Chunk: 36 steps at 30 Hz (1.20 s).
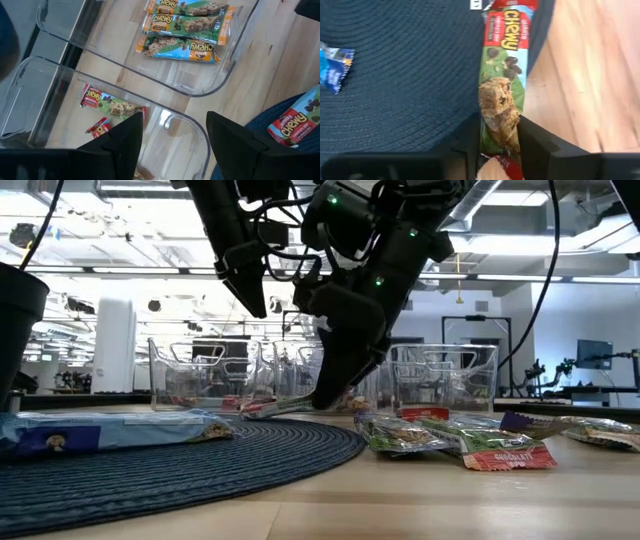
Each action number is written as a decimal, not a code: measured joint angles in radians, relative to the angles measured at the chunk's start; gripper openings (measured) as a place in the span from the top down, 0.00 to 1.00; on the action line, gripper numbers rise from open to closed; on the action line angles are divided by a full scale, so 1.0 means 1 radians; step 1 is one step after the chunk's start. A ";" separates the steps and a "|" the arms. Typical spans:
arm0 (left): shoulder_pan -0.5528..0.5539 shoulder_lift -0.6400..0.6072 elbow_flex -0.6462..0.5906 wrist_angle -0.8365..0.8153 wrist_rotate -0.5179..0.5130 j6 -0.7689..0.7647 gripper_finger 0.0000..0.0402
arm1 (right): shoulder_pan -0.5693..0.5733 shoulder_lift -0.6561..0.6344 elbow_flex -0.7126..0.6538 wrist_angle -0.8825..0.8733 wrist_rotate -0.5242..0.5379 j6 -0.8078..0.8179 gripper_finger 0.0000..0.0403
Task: Pick and place Granola Bars by type
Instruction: Put the red granola bar into the left transparent bin
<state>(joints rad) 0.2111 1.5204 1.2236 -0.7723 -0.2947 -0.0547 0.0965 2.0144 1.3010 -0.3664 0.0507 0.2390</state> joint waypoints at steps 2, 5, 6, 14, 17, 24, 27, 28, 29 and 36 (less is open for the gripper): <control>0.000 0.000 0.000 0.000 0.000 0.000 0.47 | 0.001 -0.002 0.000 -0.001 -0.002 0.000 0.66; 0.000 0.000 0.000 -0.003 0.008 0.000 0.47 | 0.005 -0.016 0.001 0.002 -0.004 -0.001 0.56; 0.000 0.000 0.000 -0.004 0.018 0.000 0.47 | 0.008 -0.023 0.001 0.002 -0.003 -0.004 0.53; -0.034 0.000 0.000 -0.010 0.123 0.052 0.47 | 0.047 -0.109 0.001 -0.003 0.056 -0.066 0.36; -0.063 0.000 0.000 -0.008 0.199 0.083 0.47 | 0.060 -0.149 0.001 -0.046 0.109 -0.082 0.35; -0.164 0.000 0.000 0.082 0.343 0.123 0.47 | 0.113 -0.254 0.000 -0.226 0.262 -0.081 0.35; -0.199 0.000 0.000 0.131 0.343 0.147 0.47 | 0.137 -0.318 -0.025 -0.259 0.308 -0.043 0.35; -0.207 0.004 0.000 0.146 0.343 0.154 0.47 | 0.146 -0.340 -0.034 -0.265 0.324 -0.025 0.35; -0.213 0.009 0.000 0.159 0.341 0.162 0.47 | 0.155 -0.366 -0.047 -0.271 0.340 -0.005 0.35; -0.218 0.098 0.000 0.201 0.348 0.197 0.47 | 0.241 -0.565 -0.139 -0.307 0.473 0.180 0.35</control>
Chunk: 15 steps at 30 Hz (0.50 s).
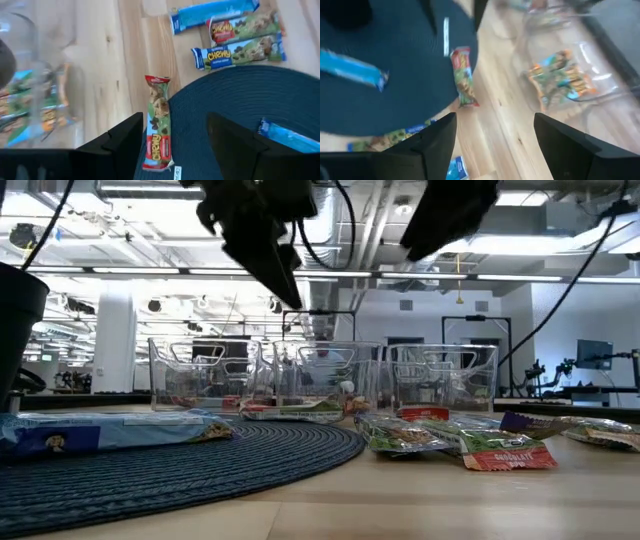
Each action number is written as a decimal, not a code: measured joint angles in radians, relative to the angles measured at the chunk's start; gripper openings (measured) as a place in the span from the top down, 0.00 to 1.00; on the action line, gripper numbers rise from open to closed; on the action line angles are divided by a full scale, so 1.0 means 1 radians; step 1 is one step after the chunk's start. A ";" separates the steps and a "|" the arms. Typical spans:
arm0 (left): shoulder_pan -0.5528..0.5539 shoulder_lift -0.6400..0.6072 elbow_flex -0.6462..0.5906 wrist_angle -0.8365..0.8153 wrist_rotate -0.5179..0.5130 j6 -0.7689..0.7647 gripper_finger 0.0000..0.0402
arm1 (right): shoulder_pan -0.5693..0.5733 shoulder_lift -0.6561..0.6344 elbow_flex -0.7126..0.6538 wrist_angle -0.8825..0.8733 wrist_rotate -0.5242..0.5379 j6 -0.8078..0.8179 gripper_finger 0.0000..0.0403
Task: Pick and place Granola Bars by type
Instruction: Put the red granola bar into the left transparent bin
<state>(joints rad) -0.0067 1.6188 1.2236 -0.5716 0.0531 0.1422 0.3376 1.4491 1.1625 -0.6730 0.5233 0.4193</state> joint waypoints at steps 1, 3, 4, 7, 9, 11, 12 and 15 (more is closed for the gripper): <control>0.000 0.020 0.000 0.011 0.010 0.005 0.47 | 0.017 -0.030 -0.012 -0.002 0.024 0.027 0.35; 0.000 0.060 0.000 0.034 0.031 0.012 0.47 | 0.053 -0.080 -0.028 -0.017 0.076 0.082 0.35; 0.000 0.078 0.000 0.040 0.037 0.012 0.47 | 0.074 -0.100 -0.029 -0.026 0.104 0.110 0.35; 0.000 0.128 0.000 0.054 0.038 0.020 0.47 | 0.138 -0.153 -0.030 -0.093 0.198 0.197 0.35; 0.000 0.155 0.000 0.054 0.038 0.030 0.47 | 0.178 -0.179 -0.030 -0.144 0.255 0.262 0.35; 0.000 0.181 0.000 0.054 0.037 0.037 0.47 | 0.216 -0.199 -0.030 -0.192 0.301 0.337 0.35; 0.000 0.192 0.000 0.055 0.032 0.037 0.47 | 0.232 -0.206 -0.030 -0.217 0.320 0.375 0.35; 0.000 0.222 0.000 0.055 -0.008 0.037 0.47 | 0.277 -0.216 -0.030 -0.276 0.365 0.479 0.35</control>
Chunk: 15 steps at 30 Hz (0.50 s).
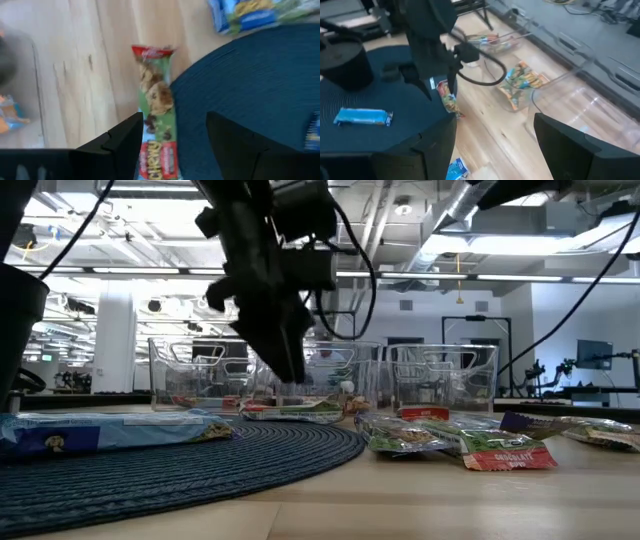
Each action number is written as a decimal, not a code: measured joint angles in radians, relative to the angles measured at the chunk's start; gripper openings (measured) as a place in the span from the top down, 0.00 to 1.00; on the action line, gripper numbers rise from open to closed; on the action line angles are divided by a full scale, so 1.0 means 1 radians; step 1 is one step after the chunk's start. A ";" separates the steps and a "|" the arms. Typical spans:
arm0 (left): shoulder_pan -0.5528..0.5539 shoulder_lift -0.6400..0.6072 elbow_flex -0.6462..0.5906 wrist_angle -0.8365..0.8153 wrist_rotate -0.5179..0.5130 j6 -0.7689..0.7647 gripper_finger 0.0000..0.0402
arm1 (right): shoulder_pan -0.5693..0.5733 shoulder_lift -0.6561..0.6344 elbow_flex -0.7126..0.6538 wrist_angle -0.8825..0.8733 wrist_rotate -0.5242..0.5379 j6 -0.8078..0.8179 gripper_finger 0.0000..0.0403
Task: Pick and place Granola Bars by type
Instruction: Put the red granola bar into the left transparent bin
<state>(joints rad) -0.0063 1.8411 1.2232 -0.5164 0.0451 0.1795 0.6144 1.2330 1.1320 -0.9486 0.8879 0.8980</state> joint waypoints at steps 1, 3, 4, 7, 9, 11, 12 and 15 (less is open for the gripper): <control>0.000 0.011 0.000 0.001 -0.016 -0.001 0.47 | 0.012 0.000 0.000 -0.015 0.012 0.030 0.35; 0.000 0.031 0.000 0.014 -0.038 -0.001 0.47 | 0.033 0.003 0.000 -0.040 0.026 0.082 0.35; 0.000 0.038 0.000 0.010 -0.045 -0.001 0.47 | 0.041 0.007 0.000 -0.046 0.030 0.099 0.35; 0.001 0.062 0.000 0.022 -0.060 -0.001 0.47 | 0.057 0.018 0.000 -0.057 0.028 0.132 0.35; 0.002 0.077 0.000 0.018 -0.059 -0.001 0.47 | 0.064 0.022 0.001 -0.057 0.031 0.149 0.35; 0.004 0.081 0.000 0.008 -0.062 -0.002 0.47 | 0.064 0.031 0.000 -0.060 0.029 0.160 0.35; 0.004 0.084 0.000 0.013 -0.069 -0.002 0.47 | 0.064 0.031 0.000 -0.068 0.027 0.169 0.35; 0.008 0.092 0.000 0.009 -0.095 -0.008 0.49 | 0.064 0.029 0.000 -0.072 0.029 0.176 0.35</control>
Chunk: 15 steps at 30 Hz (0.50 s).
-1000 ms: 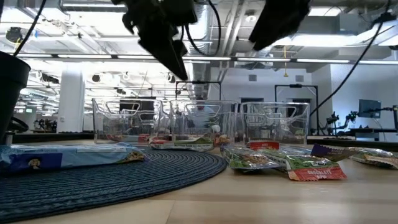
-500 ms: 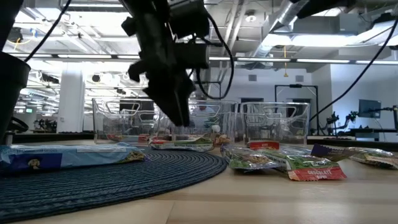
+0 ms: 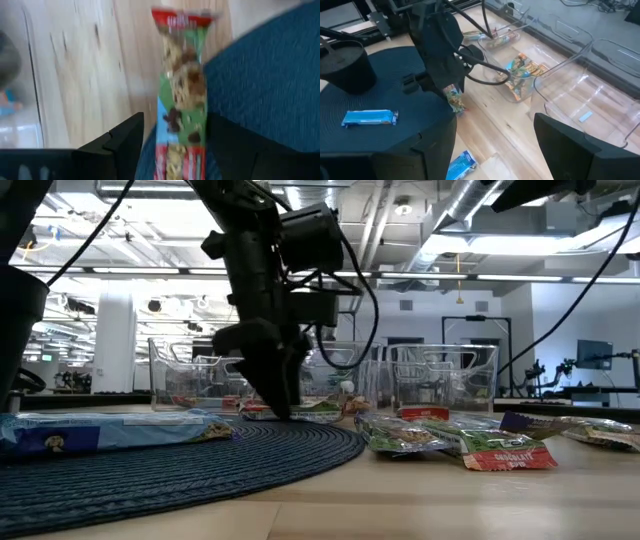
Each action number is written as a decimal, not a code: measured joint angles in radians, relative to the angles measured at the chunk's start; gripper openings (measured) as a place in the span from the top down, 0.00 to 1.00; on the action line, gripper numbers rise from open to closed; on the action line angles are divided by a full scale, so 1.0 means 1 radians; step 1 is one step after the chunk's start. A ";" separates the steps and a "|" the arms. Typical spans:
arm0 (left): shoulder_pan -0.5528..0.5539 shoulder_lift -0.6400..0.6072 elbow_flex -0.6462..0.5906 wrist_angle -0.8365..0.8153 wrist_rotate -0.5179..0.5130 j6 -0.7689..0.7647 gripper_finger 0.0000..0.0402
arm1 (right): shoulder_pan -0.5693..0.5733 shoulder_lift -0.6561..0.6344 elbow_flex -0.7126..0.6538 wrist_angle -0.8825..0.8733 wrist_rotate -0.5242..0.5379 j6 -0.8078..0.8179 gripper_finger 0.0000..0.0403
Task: Pick and place Granola Bars by type
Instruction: Put the red granola bar into the left transparent bin
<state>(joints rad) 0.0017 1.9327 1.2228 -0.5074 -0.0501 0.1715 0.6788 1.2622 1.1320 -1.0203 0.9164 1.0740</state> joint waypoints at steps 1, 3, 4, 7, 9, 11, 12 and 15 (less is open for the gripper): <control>0.001 0.000 0.000 -0.006 0.001 0.000 0.50 | 0.000 0.001 0.000 0.000 -0.001 0.000 0.35; 0.005 0.000 0.000 -0.006 0.000 -0.001 0.53 | 0.000 0.001 0.000 -0.001 0.001 0.000 0.35; 0.008 0.000 0.000 -0.008 0.000 0.000 0.55 | -0.001 0.001 0.000 -0.002 0.002 0.000 0.35; 0.012 0.000 0.000 -0.022 0.000 0.000 0.62 | -0.001 0.001 0.000 -0.013 0.002 0.000 0.35; 0.013 -0.001 0.000 -0.030 0.001 0.002 0.65 | -0.003 0.001 0.000 -0.017 0.002 0.000 0.35; 0.013 -0.002 0.000 -0.035 0.001 0.012 0.68 | -0.009 0.001 0.000 -0.019 0.002 0.000 0.35; 0.013 -0.002 0.000 -0.036 0.001 0.017 0.69 | -0.013 0.001 0.000 -0.019 0.002 0.000 0.35; 0.013 -0.002 0.000 -0.039 0.000 0.018 0.70 | -0.021 0.001 0.000 -0.020 0.002 0.000 0.35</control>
<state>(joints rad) 0.0147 1.9308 1.2232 -0.5459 -0.0497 0.1891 0.6580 1.2629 1.1320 -1.0401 0.9180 1.0737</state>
